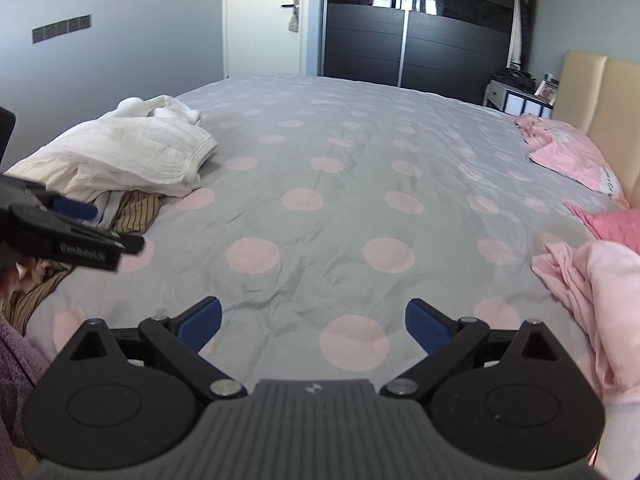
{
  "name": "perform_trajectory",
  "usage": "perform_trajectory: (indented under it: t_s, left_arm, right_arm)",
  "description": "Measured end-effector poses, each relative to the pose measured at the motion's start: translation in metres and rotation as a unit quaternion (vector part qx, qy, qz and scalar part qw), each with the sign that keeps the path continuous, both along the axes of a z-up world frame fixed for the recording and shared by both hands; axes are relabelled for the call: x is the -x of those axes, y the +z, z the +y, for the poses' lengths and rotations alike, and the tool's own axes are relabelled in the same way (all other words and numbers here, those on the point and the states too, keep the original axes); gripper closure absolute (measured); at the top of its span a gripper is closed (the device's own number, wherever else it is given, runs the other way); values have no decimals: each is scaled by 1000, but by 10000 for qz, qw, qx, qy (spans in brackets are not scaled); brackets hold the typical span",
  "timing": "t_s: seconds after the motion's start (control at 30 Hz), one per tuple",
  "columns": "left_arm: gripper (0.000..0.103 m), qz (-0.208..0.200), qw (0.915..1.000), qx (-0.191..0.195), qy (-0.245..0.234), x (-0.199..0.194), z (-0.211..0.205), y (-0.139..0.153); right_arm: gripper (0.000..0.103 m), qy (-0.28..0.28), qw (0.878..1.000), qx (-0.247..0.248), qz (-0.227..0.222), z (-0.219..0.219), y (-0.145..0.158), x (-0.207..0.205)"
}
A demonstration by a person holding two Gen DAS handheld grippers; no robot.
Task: Fold clothes
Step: 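Grasp the white cloth in the clothes pile with the left gripper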
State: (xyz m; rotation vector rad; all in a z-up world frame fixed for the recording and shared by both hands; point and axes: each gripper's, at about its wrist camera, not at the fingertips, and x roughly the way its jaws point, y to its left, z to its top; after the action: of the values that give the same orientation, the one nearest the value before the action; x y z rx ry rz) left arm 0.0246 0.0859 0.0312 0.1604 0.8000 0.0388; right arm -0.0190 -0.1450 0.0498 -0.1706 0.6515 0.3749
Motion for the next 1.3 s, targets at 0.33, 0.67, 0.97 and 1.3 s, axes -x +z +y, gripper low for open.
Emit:
perform_trajectory:
  t_s: [0.33,0.67,0.97,1.3]
  left_arm:
    - [36,-242,9878,-1537,-1,-31,74,11]
    - [46,-574,9363,-3417,-572,-57,107,-34]
    - [86,-937,9375,-3325,-406,-76,115,-27]
    - [102,-1021,9491,-2975,-155,-83,107,9]
  right_arm:
    - [4,137,9993,18,347,3,-14,-33]
    - [4,129,9960,-74,886,12,-44,-50]
    - [4,151,9947,-30,1021,18,-56,-55]
    - [4,267,9967,-95,764,22,-45,-39]
